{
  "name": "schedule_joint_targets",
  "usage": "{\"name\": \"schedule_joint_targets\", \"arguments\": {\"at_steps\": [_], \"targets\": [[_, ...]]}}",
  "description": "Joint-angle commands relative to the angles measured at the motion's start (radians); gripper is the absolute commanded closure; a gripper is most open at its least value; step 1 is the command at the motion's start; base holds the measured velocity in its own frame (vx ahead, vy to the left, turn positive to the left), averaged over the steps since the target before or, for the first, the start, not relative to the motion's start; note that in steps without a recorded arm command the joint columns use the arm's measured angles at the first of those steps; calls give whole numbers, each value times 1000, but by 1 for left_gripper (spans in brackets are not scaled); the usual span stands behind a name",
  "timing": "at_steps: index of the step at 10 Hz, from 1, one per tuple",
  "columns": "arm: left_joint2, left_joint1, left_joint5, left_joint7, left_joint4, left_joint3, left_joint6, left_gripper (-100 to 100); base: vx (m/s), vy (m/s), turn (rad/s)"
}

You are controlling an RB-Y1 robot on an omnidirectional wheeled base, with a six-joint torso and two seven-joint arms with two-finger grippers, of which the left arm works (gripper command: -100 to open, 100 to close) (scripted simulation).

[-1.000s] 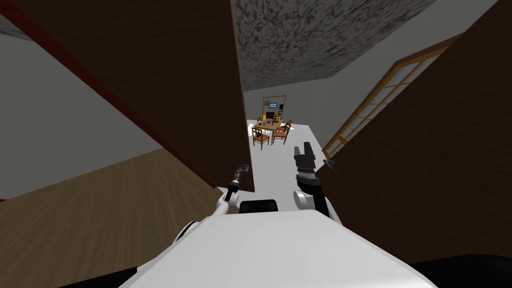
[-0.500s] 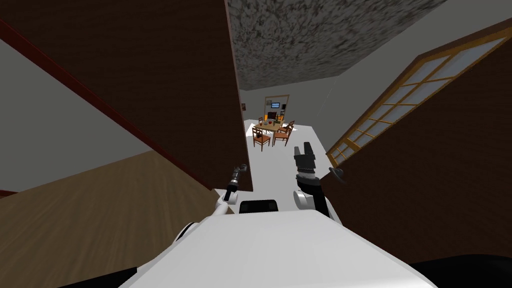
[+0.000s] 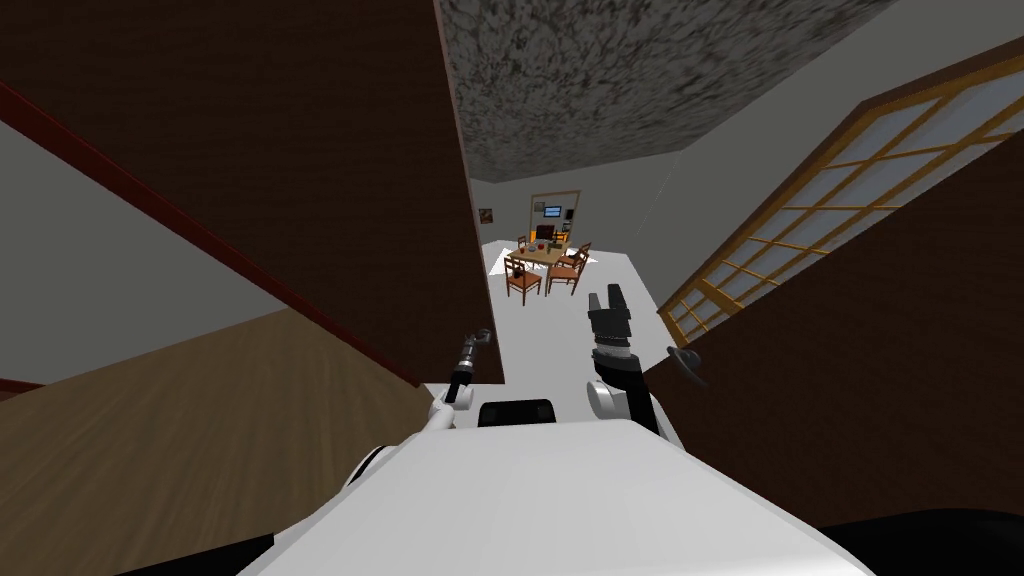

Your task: Push the door open

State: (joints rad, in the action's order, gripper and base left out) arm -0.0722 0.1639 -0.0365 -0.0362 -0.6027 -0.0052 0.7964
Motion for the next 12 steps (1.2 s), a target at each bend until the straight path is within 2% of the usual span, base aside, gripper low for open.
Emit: {"name": "schedule_joint_targets", "arguments": {"at_steps": [1, 4, 5, 7, 10, 11, 12], "targets": [[-9, 0, -7, 5, -16, 15, -4, 100, 182, -72, 32], [-17, 0, -22, 15, -14, 41, -3, 100, 189, -74, 39], [-17, 0, -22, 15, -14, 41, -3, 100, 118, -39, 21], [-24, 0, -38, 27, -11, 73, -2, 100, 192, -89, 68], [-26, -1, -47, 34, -10, 89, -1, 100, 146, -66, 42], [-28, -1, -57, 40, -8, 106, -1, 100, 130, -78, 37], [-28, -1, -57, 40, -8, 106, -1, 100, 123, -54, 45]]}}
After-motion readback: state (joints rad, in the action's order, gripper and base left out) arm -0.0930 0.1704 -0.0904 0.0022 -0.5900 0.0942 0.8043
